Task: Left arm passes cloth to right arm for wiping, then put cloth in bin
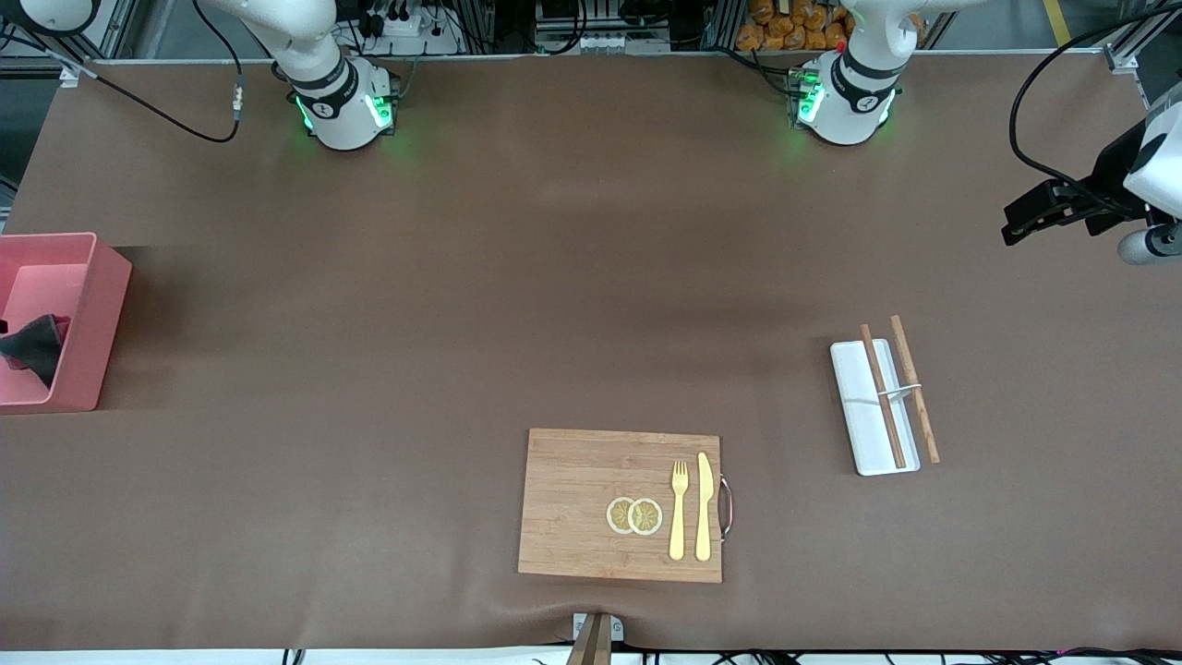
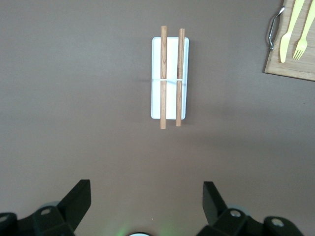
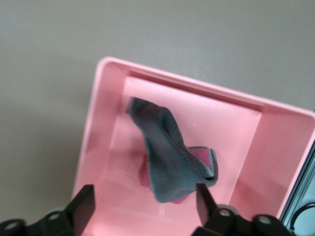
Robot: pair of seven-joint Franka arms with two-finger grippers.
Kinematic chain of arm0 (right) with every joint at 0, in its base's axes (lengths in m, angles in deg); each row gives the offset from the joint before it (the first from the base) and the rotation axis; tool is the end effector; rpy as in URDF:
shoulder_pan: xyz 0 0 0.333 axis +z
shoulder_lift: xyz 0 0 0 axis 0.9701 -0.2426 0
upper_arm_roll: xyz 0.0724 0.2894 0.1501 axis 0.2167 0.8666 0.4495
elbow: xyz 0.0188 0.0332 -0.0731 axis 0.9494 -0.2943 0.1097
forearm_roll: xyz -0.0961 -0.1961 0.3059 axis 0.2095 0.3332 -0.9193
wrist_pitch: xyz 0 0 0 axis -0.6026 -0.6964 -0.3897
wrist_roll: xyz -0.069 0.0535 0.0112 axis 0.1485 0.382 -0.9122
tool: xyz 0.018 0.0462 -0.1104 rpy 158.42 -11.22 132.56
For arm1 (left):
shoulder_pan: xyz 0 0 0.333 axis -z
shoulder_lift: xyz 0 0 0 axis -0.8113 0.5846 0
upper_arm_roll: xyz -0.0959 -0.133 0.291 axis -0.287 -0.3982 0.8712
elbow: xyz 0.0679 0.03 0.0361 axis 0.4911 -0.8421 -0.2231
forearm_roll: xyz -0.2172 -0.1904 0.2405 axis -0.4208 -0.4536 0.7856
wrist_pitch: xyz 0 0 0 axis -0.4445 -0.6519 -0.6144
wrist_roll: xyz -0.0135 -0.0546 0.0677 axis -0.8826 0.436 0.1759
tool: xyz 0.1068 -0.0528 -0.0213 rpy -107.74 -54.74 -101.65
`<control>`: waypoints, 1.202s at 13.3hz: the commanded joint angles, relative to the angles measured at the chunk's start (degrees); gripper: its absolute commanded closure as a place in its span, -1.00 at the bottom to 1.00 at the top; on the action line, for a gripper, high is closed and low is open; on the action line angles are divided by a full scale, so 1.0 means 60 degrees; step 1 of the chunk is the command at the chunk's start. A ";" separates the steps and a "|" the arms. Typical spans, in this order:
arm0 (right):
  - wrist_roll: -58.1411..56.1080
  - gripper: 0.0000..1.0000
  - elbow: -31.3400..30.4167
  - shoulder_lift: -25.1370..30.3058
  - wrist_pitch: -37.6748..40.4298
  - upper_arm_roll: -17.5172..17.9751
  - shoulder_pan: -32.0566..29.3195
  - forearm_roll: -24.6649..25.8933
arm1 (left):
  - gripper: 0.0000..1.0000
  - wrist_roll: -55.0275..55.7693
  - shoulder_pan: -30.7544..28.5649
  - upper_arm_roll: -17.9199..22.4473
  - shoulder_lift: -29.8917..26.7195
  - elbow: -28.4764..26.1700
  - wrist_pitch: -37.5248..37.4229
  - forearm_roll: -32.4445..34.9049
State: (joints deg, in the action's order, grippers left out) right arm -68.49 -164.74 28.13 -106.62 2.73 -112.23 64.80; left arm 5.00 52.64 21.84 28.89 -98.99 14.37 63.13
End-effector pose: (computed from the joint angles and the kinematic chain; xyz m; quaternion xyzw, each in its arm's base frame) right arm 0.5457 -0.4519 0.3570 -0.9873 -0.1555 0.0288 0.0123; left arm 0.5260 -0.0312 0.6327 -0.9983 -0.0531 0.0217 0.0118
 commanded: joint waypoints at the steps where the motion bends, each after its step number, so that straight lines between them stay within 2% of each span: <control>1: 0.0288 -1.00 -0.0147 0.0877 0.1141 0.0031 0.0491 0.0021 | -1.00 0.0029 -0.0073 -0.0041 -0.0179 -0.0110 -0.0056 -0.0155; 4: 0.1664 -1.00 -0.0147 0.1697 0.2431 0.0031 0.1412 0.0021 | -1.00 0.0029 -0.0059 -0.0041 -0.0179 -0.0095 -0.0027 -0.0155; 9: 0.5394 -1.00 -0.0176 0.3031 0.4352 0.0046 0.3696 0.0021 | -1.00 0.0029 -0.0073 -0.0041 -0.0165 -0.0124 -0.0027 -0.0155; 13: 0.8472 -1.00 -0.0205 0.3457 0.4706 0.0075 0.5674 -0.0023 | -1.00 0.0029 -0.0073 -0.0041 -0.0150 -0.0168 0.0002 -0.0155; 16: 0.9732 -1.00 -0.0205 0.3706 0.4502 0.0061 0.6263 -0.0799 | -1.00 0.0029 -0.0088 -0.0041 -0.0150 -0.0168 0.0002 -0.0155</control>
State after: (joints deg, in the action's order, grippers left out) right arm -14.49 -164.23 47.74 -78.79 3.81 -75.62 62.28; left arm 5.01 52.57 21.84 28.90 -99.18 14.38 63.13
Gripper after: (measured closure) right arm 0.000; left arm 0.000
